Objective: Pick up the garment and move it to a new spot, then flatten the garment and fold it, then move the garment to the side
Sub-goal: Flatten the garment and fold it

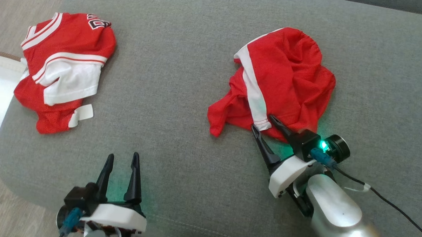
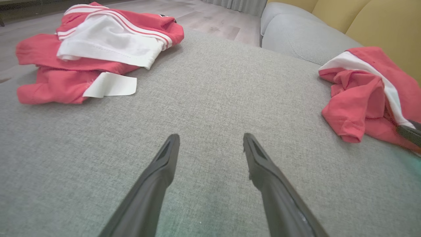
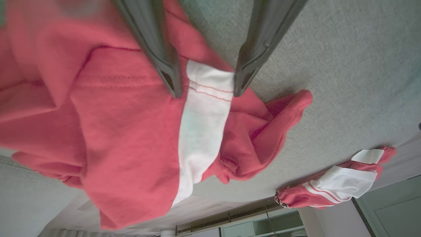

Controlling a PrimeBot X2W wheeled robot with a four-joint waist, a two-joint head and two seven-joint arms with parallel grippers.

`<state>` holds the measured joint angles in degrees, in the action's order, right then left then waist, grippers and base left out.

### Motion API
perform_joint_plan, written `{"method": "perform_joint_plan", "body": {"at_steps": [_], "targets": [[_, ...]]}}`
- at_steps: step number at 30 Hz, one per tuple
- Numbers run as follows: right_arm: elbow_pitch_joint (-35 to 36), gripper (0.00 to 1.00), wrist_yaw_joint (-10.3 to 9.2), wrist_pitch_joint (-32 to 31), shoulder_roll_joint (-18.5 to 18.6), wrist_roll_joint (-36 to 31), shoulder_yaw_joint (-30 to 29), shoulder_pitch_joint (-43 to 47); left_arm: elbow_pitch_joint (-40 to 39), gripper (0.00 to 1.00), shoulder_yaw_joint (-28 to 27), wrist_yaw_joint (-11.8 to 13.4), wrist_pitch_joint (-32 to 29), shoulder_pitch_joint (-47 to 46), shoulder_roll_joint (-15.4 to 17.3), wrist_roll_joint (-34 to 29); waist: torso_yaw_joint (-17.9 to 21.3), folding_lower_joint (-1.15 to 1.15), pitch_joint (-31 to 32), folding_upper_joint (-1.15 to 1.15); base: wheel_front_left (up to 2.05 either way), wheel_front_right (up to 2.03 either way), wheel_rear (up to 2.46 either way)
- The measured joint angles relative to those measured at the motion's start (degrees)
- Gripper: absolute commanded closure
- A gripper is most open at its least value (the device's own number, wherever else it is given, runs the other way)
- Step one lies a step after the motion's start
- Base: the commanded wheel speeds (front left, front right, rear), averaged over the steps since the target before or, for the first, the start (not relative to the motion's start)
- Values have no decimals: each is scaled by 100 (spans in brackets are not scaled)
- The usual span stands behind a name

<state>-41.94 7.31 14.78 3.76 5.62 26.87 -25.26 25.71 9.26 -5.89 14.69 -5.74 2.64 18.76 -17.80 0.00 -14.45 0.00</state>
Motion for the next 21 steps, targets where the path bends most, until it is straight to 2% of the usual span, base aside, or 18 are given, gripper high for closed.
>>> {"method": "perform_joint_plan", "body": {"at_steps": [1,2,3,4,5,7,11,17,21], "targets": [[29,28,0,0,0,2,0,2,-2,0,0,0,0,0,0,-1,14,0,8,0,0,0,0],[71,42,0,0,0,33,0,7,-4,0,2,0,0,0,0,-1,28,0,16,0,0,0,0],[121,49,0,0,0,63,1,9,-5,0,5,0,0,0,0,-1,41,0,25,0,0,0,0],[172,63,0,0,1,90,1,10,-9,0,9,0,0,0,0,-2,54,0,37,0,0,0,0],[223,72,0,0,0,104,1,13,-12,0,11,0,0,0,0,-9,68,0,49,0,0,0,0],[171,100,0,0,0,103,-25,18,-5,0,21,0,0,1,0,-10,105,0,90,0,0,0,0],[197,100,0,0,0,176,-116,44,10,0,18,0,0,2,0,-20,126,0,185,0,0,0,0],[893,100,0,0,0,285,-490,21,41,0,-45,-1,0,32,0,-103,180,0,435,0,0,0,0],[1265,100,0,-1,3,134,-530,-493,91,0,-56,-16,0,87,1,-120,223,0,654,0,0,0,0]]}}
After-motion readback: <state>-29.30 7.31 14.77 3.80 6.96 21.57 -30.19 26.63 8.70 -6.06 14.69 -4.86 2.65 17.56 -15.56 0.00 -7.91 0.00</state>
